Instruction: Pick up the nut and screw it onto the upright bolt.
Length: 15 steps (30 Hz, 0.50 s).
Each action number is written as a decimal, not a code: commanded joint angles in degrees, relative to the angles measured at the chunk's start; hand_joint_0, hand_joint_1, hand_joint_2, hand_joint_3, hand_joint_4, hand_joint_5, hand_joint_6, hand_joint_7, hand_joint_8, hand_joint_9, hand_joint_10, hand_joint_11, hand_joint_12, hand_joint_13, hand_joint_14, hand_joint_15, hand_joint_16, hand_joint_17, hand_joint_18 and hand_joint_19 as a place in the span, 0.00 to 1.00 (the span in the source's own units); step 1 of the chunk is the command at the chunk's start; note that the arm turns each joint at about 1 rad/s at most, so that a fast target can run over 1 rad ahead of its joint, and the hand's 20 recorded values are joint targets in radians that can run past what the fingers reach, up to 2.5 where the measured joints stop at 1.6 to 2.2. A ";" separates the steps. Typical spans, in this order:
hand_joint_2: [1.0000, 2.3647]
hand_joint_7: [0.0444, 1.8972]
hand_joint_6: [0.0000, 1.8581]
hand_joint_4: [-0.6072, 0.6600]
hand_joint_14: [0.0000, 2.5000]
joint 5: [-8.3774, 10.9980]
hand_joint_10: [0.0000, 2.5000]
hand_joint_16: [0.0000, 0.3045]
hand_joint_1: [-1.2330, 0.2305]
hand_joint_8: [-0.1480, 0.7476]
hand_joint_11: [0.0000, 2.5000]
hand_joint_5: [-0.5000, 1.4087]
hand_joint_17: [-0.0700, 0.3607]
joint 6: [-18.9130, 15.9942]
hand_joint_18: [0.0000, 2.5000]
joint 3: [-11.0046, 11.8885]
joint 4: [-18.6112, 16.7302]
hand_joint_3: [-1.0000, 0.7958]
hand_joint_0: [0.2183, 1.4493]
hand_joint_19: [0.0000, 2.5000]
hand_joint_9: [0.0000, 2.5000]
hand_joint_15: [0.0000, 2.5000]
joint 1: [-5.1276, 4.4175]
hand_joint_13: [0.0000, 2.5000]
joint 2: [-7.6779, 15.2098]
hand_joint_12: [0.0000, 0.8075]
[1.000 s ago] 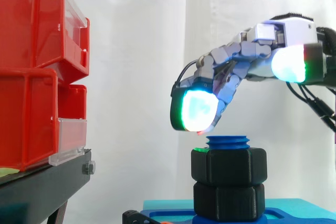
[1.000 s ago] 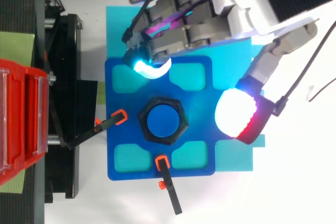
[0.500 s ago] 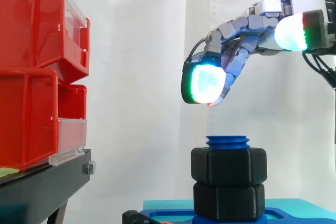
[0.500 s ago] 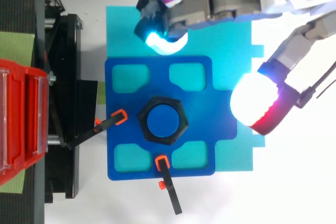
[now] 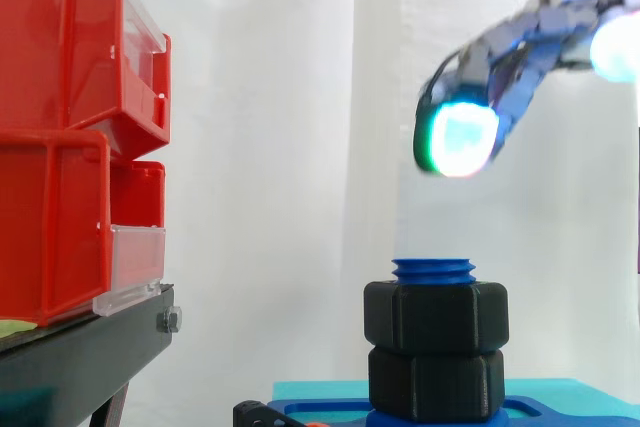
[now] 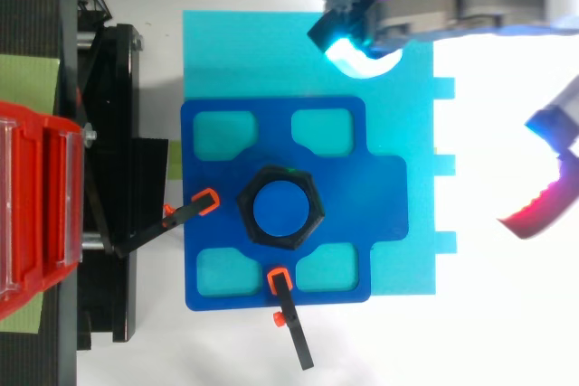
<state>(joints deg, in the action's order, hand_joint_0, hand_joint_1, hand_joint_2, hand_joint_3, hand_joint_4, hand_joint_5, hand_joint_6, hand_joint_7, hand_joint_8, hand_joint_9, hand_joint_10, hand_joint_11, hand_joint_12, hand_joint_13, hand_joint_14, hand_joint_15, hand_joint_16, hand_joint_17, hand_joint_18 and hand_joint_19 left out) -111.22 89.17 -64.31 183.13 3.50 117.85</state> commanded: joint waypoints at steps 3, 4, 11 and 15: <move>0.00 0.38 0.27 0.60 0.00 6.72 0.00 0.11 0.66 0.39 0.00 0.17 0.34 -4.71 0.04 -20.24 -15.00 0.28 0.21 0.00 0.21 0.00 -1.92 0.14 -10.27 0.35; 0.00 0.36 0.27 0.59 0.00 8.13 0.00 0.11 0.65 0.39 0.00 0.17 0.34 -6.11 0.02 -21.74 -16.67 0.28 0.21 0.00 0.19 0.00 -2.36 0.13 -11.24 0.36; 0.00 0.34 0.27 0.57 0.00 14.28 0.00 0.12 0.64 0.38 0.00 0.15 0.35 -19.30 0.00 -22.09 -17.63 0.28 0.22 0.00 0.16 0.00 -4.21 0.10 -11.42 0.37; 0.00 0.32 0.27 0.56 0.00 15.77 0.00 0.12 0.64 0.37 0.00 0.15 0.35 -29.93 0.00 -22.18 -18.07 0.28 0.22 0.00 0.13 0.00 -4.65 0.08 -11.42 0.38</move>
<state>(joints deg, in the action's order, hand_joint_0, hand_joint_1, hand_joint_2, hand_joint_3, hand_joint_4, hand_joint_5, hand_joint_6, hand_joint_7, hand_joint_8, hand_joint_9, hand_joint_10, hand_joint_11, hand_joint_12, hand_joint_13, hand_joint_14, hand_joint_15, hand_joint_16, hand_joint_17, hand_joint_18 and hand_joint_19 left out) -96.96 73.39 -85.26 165.68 -0.73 106.48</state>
